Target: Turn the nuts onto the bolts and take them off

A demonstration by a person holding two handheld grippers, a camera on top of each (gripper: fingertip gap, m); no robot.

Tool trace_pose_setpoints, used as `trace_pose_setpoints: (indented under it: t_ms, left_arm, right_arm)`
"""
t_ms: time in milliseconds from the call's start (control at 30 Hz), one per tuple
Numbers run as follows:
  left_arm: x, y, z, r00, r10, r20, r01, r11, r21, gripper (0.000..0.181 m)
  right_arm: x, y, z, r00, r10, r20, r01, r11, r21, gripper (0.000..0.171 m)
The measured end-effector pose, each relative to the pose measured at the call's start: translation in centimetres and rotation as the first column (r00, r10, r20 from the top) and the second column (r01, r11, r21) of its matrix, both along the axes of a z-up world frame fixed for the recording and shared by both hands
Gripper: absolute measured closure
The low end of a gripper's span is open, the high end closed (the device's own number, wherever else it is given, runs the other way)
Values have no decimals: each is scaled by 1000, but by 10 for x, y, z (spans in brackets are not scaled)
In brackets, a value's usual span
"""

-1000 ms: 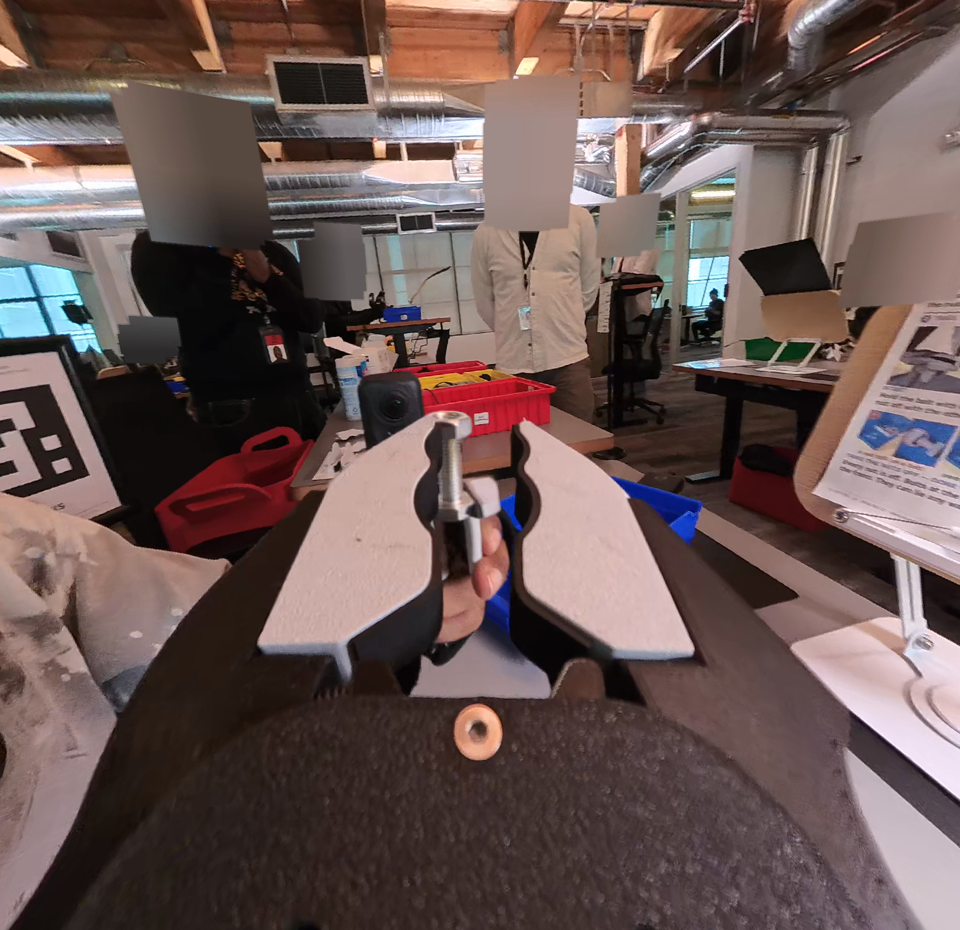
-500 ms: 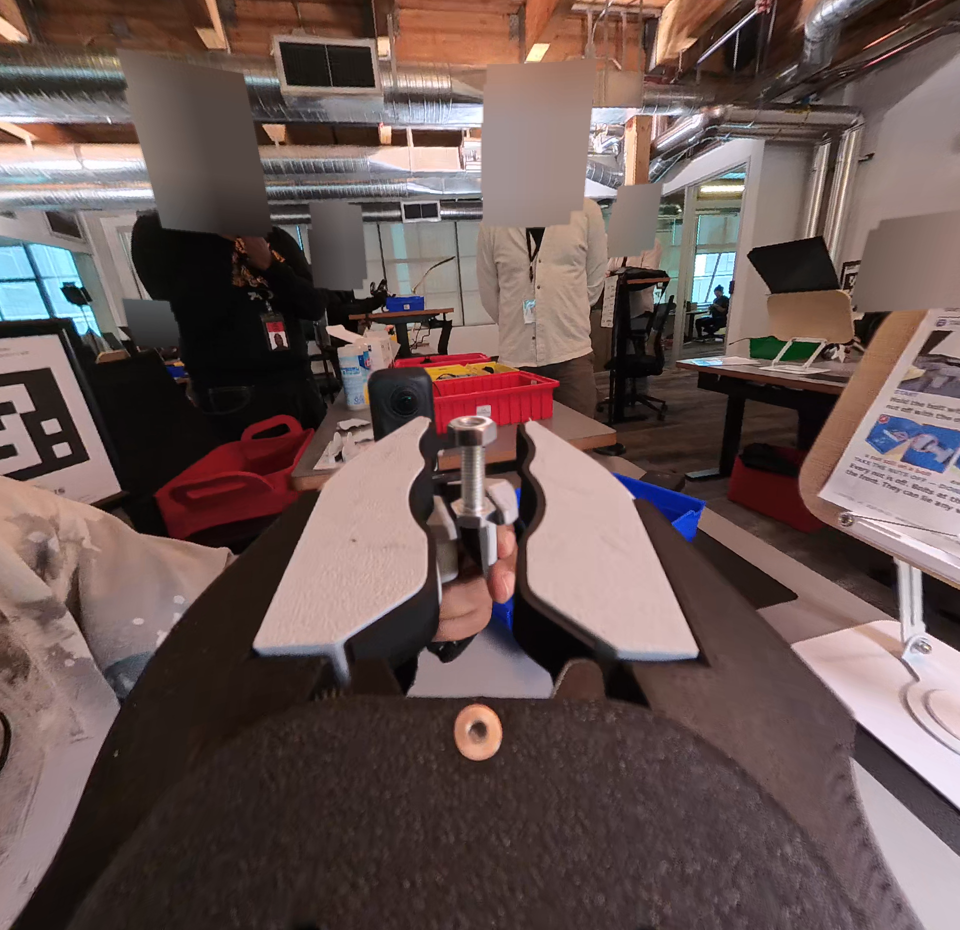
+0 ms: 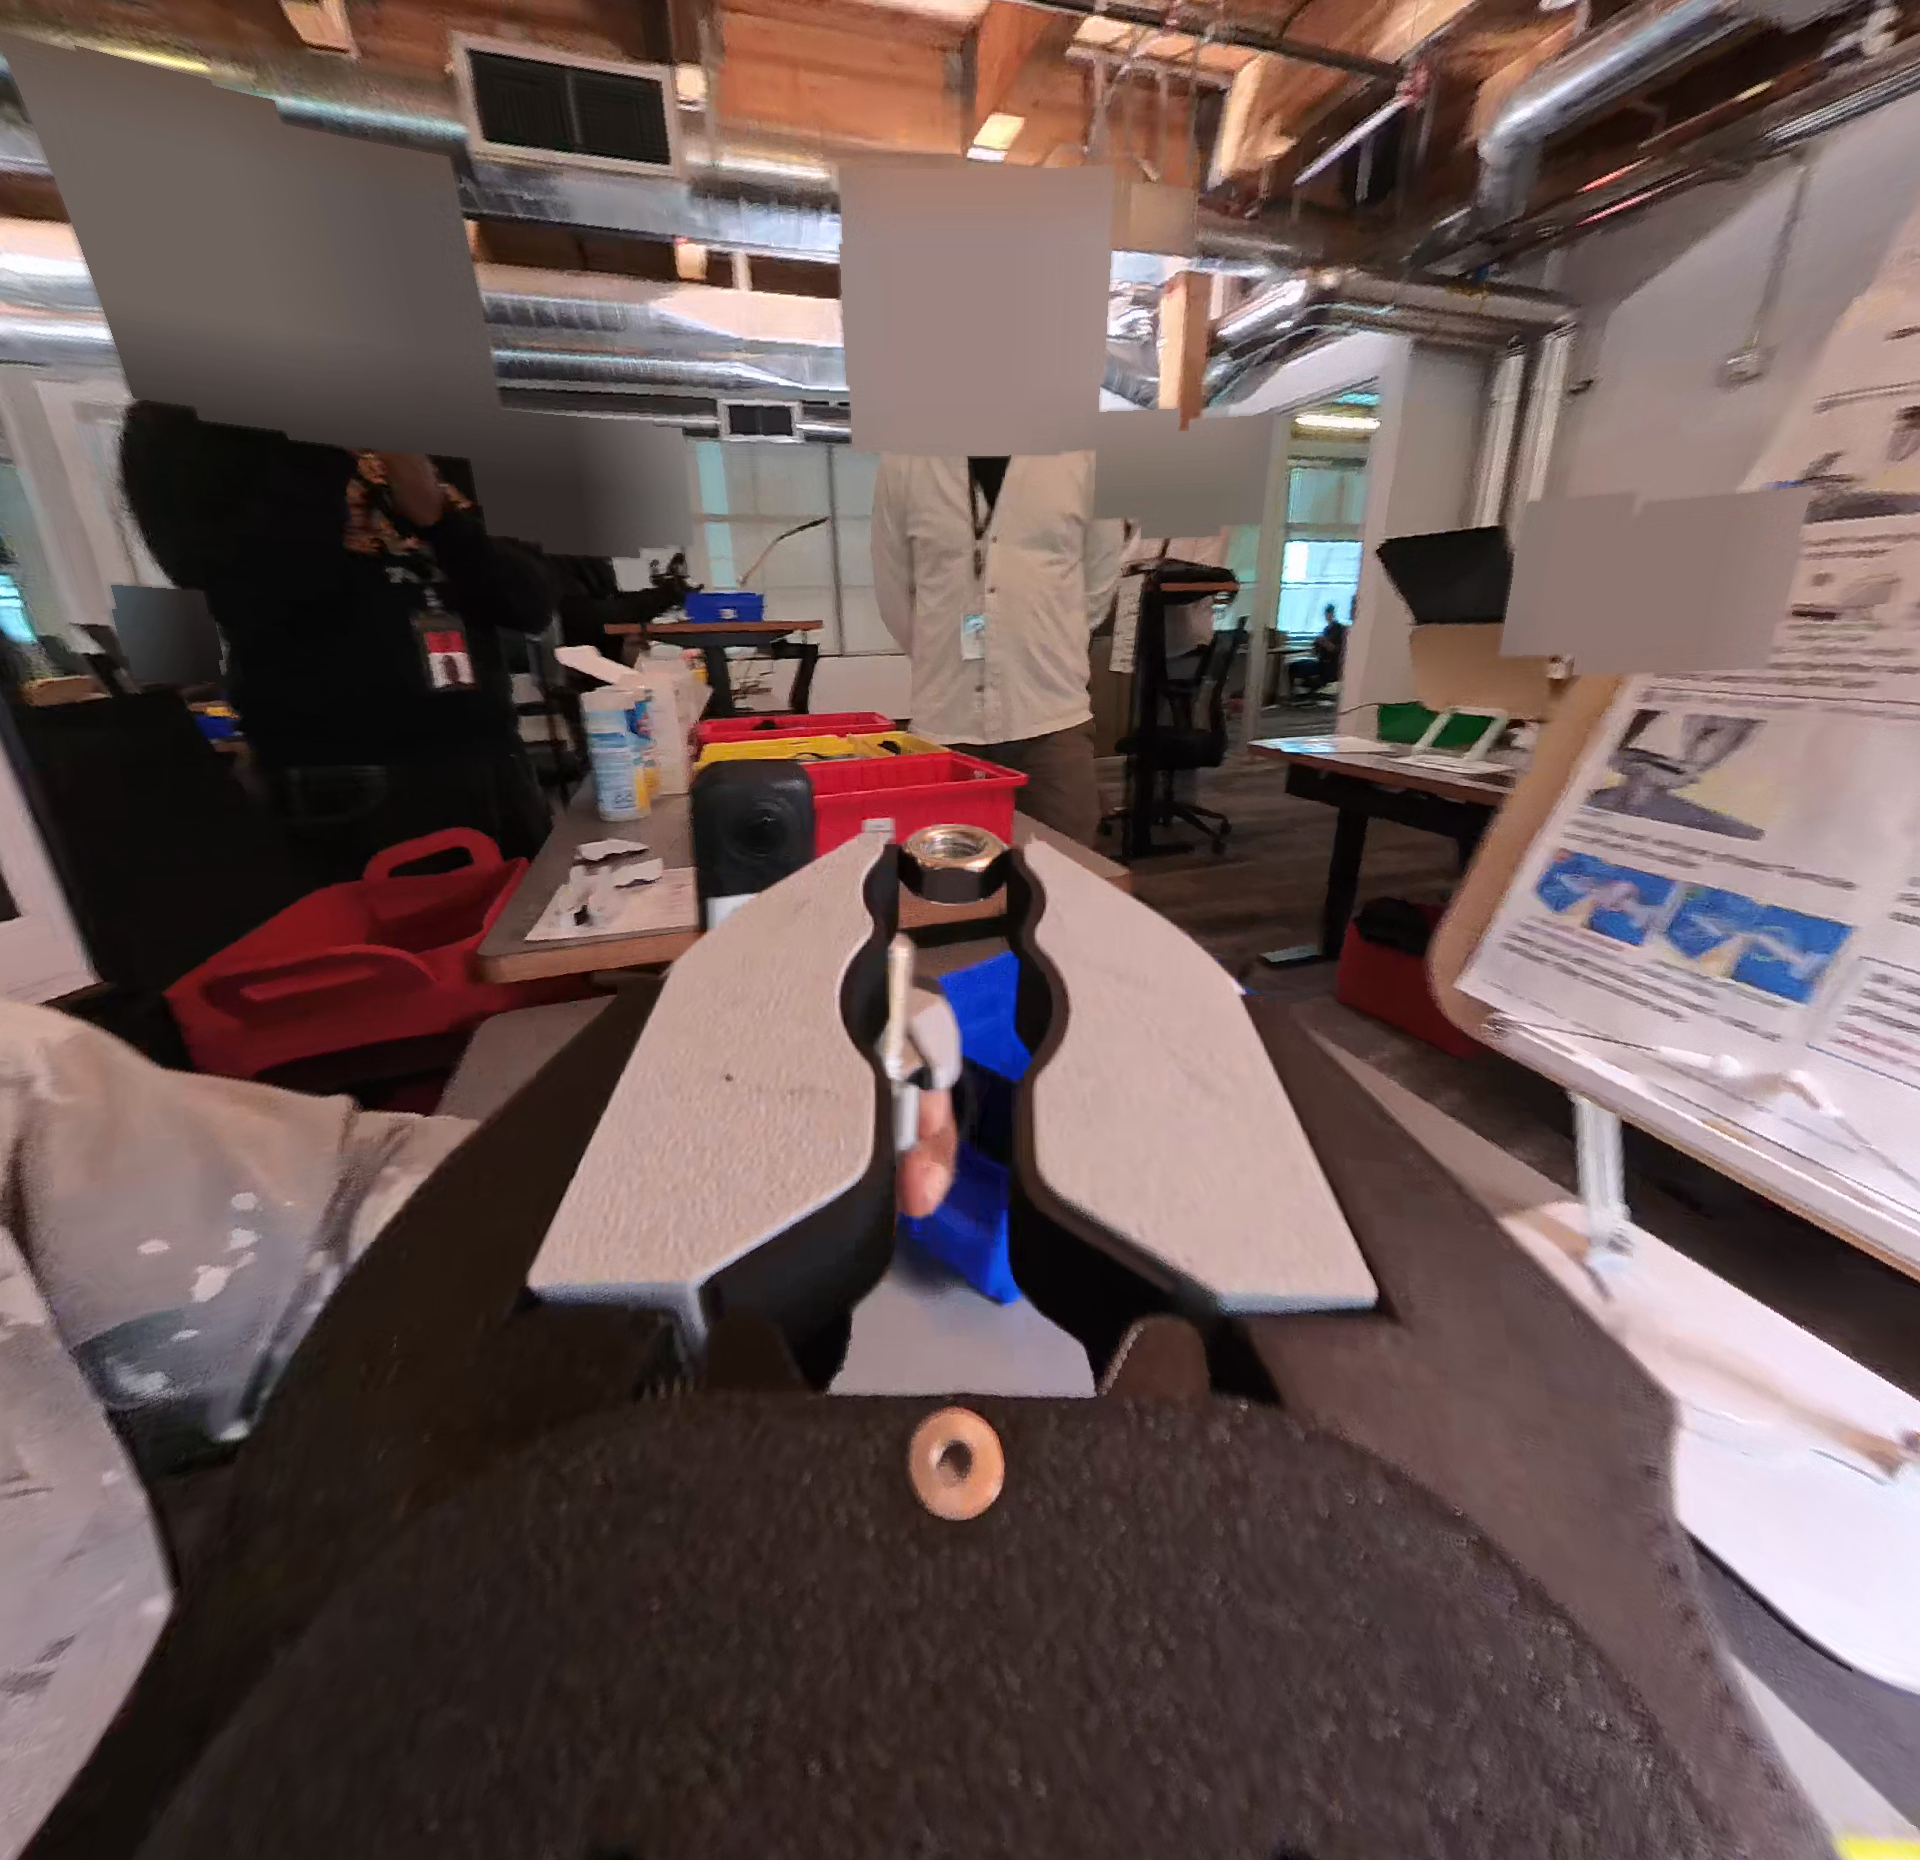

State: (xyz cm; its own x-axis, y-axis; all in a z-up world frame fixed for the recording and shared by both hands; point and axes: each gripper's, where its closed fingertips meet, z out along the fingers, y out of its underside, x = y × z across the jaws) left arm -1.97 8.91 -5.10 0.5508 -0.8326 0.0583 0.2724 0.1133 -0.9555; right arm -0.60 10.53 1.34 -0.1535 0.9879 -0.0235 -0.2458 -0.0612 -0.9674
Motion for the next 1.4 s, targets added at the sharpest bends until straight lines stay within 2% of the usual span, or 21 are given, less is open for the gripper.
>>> trace_pose_setpoints:
  t_ms: [67,133,233,300,367,467,533,633,767,833,900,1033,1200,1400]
  left_arm:
    - [-2,1,0,1000,9,6,-9,1000,-2,163]
    - [-5,2,2,1000,19,13,-19,1000,-2,163]
    - [-9,2,3,999,37,5,-37,999,7,163]
    - [-10,3,4,999,40,6,-40,999,6,164]
    - [-11,5,2,999,43,4,-43,999,0,164]
    - [-13,7,-1,999,51,-6,-51,999,-6,164]
    - [-13,8,-2,999,51,-5,-51,999,-9,164]
    - [-14,9,-3,999,51,-7,-51,999,-14,164]
    - [-13,9,-4,999,50,-13,-50,999,-14,164]
    - [-12,9,-4,999,51,-17,-51,999,-12,164]
    - [-12,9,-4,999,51,-20,-51,999,-11,164]
    - [-13,10,-5,998,52,-18,-53,999,-14,164]
    - [-13,11,-7,998,51,-23,-51,999,-18,164]
    - [-15,11,-7,998,55,-23,-55,998,-18,164]
  right_arm:
    - [5,29,-9,992,-118,43,119,993,0,152]
    - [9,73,-39,942,-287,176,285,958,33,152]
    - [27,149,-112,735,-513,444,507,850,144,152]
    - [42,182,-169,582,-527,619,546,818,182,152]
    - [54,203,-218,470,-498,729,572,801,179,152]
    - [66,220,-275,329,-446,833,592,784,186,151]
    - [67,222,-297,282,-419,863,576,794,197,151]
    - [68,223,-313,217,-416,883,548,801,242,152]
    - [68,219,-322,174,-400,900,512,817,265,151]
    - [72,220,-323,142,-407,902,502,815,289,145]
    - [72,221,-318,141,-418,897,506,810,298,139]
    - [73,217,-305,162,-418,894,503,814,290,153]
    - [71,207,-312,150,-384,911,440,851,286,164]
    - [86,202,-318,52,-369,928,386,865,322,171]
